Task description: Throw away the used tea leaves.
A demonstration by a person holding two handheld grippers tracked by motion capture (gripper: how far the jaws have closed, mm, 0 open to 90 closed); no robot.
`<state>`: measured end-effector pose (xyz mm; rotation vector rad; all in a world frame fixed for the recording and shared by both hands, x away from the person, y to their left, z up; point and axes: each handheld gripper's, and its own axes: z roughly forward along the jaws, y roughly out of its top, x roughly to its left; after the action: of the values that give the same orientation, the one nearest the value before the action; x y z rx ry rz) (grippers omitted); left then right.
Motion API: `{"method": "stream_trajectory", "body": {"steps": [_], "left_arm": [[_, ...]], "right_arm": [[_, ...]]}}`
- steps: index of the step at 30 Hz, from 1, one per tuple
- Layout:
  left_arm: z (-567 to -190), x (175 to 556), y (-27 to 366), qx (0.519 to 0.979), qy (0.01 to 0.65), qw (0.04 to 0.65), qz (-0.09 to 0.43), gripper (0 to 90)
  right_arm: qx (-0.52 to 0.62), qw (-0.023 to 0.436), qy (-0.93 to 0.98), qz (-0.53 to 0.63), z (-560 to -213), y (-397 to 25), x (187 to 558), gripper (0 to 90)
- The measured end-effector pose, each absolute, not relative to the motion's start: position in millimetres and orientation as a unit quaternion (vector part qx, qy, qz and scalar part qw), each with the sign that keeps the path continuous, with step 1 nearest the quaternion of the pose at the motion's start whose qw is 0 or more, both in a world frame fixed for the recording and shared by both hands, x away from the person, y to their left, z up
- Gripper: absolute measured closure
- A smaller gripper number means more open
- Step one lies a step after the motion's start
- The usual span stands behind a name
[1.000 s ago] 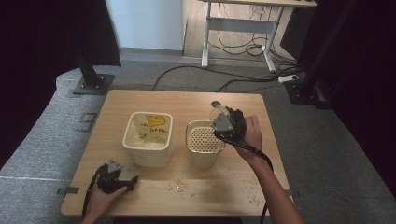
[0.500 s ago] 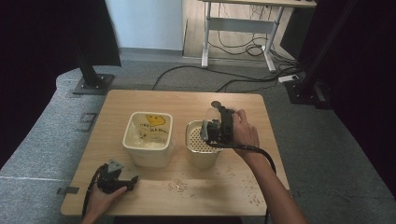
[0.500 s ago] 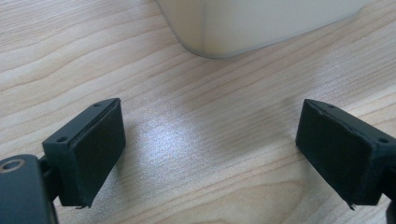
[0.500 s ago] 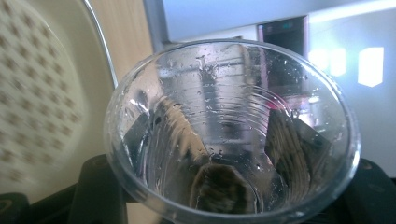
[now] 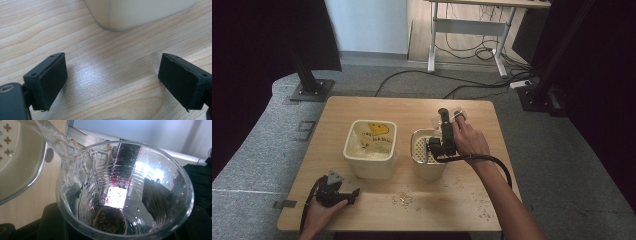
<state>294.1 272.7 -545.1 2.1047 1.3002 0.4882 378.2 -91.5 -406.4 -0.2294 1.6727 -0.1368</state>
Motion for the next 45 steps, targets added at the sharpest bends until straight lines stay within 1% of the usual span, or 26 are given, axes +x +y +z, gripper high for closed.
{"method": "stream_trajectory", "body": {"steps": [2, 3, 7, 11, 15, 18, 21, 24, 26, 28, 31, 32, 33, 34, 36, 37, 39, 42, 45], "left_arm": [[-545.0, 294.1, 272.7, 0.795, 0.491, 0.305, 0.184, 8.4], [-545.1, 294.1, 272.7, 0.795, 0.491, 0.305, 0.184, 8.4], [-545.1, 294.2, 272.7, 0.795, 0.491, 0.305, 0.184, 8.4], [-545.0, 294.5, 273.0, 0.795, 0.491, 0.304, 0.184, 8.5], [-544.9, 294.8, 273.2, 0.795, 0.491, 0.304, 0.184, 8.4], [-544.9, 294.9, 273.3, 0.796, 0.491, 0.304, 0.183, 8.5], [-544.9, 294.8, 273.5, 0.795, 0.491, 0.305, 0.184, 8.7], [-544.9, 294.9, 273.3, 0.795, 0.492, 0.304, 0.184, 8.7], [-544.9, 295.0, 273.3, 0.795, 0.492, 0.305, 0.184, 8.6], [-545.0, 294.9, 273.3, 0.795, 0.492, 0.305, 0.184, 8.6], [-545.1, 294.8, 273.3, 0.794, 0.492, 0.305, 0.185, 8.7], [-545.1, 294.8, 273.3, 0.794, 0.492, 0.305, 0.185, 8.7], [-545.1, 294.9, 273.3, 0.794, 0.491, 0.305, 0.185, 8.7], [-545.2, 294.9, 273.3, 0.794, 0.492, 0.306, 0.185, 8.7], [-545.2, 294.8, 273.3, 0.794, 0.491, 0.306, 0.185, 8.6], [-545.2, 294.8, 273.4, 0.794, 0.491, 0.306, 0.185, 8.6], [-545.2, 294.8, 273.3, 0.794, 0.491, 0.305, 0.185, 8.6], [-545.3, 294.7, 273.3, 0.794, 0.492, 0.305, 0.186, 8.7], [-545.3, 294.6, 273.3, 0.794, 0.492, 0.305, 0.186, 8.6]], "right_arm": [[-0.120, 0.663, 0.735, -0.078, -410.8, -89.4, 376.9, 37.3], [-0.148, 0.662, 0.728, -0.097, -416.6, -86.8, 375.1, 37.4], [-0.193, 0.680, 0.695, -0.132, -418.0, -84.1, 373.9, 37.4], [-0.249, 0.682, 0.660, -0.193, -425.8, -82.9, 376.6, 37.4], [-0.261, 0.690, 0.643, -0.207, -419.5, -80.8, 377.1, 37.5], [-0.291, 0.682, 0.632, -0.227, -428.6, -79.7, 374.6, 37.7], [-0.273, 0.689, 0.637, -0.214, -426.5, -80.7, 375.4, 37.7], [-0.250, 0.683, 0.657, -0.196, -425.2, -81.0, 375.3, 37.5], [-0.215, 0.678, 0.685, -0.156, -421.1, -79.6, 374.4, 37.3], [-0.154, 0.667, 0.724, -0.091, -414.5, -78.7, 373.1, 37.2], [-0.056, 0.631, 0.774, 0.030, -404.8, -82.0, 371.5, 36.9], [-0.056, 0.631, 0.774, 0.030, -404.8, -82.0, 371.5, 36.9], [-0.024, 0.613, 0.787, 0.071, -401.8, -84.5, 371.3, 36.8], [0.053, 0.565, 0.807, 0.164, -397.6, -91.3, 371.4, 36.5], [0.135, 0.506, 0.812, 0.257, -394.0, -100.2, 372.7, 36.5], [0.159, 0.485, 0.810, 0.288, -392.5, -104.7, 373.9, 36.4], [0.230, 0.418, 0.795, 0.375, -390.4, -118.0, 378.9, 36.4], [0.279, 0.357, 0.779, 0.433, -393.0, -130.7, 383.7, 36.0], [0.300, 0.320, 0.774, 0.457, -397.3, -137.1, 387.1, 35.9]]}}
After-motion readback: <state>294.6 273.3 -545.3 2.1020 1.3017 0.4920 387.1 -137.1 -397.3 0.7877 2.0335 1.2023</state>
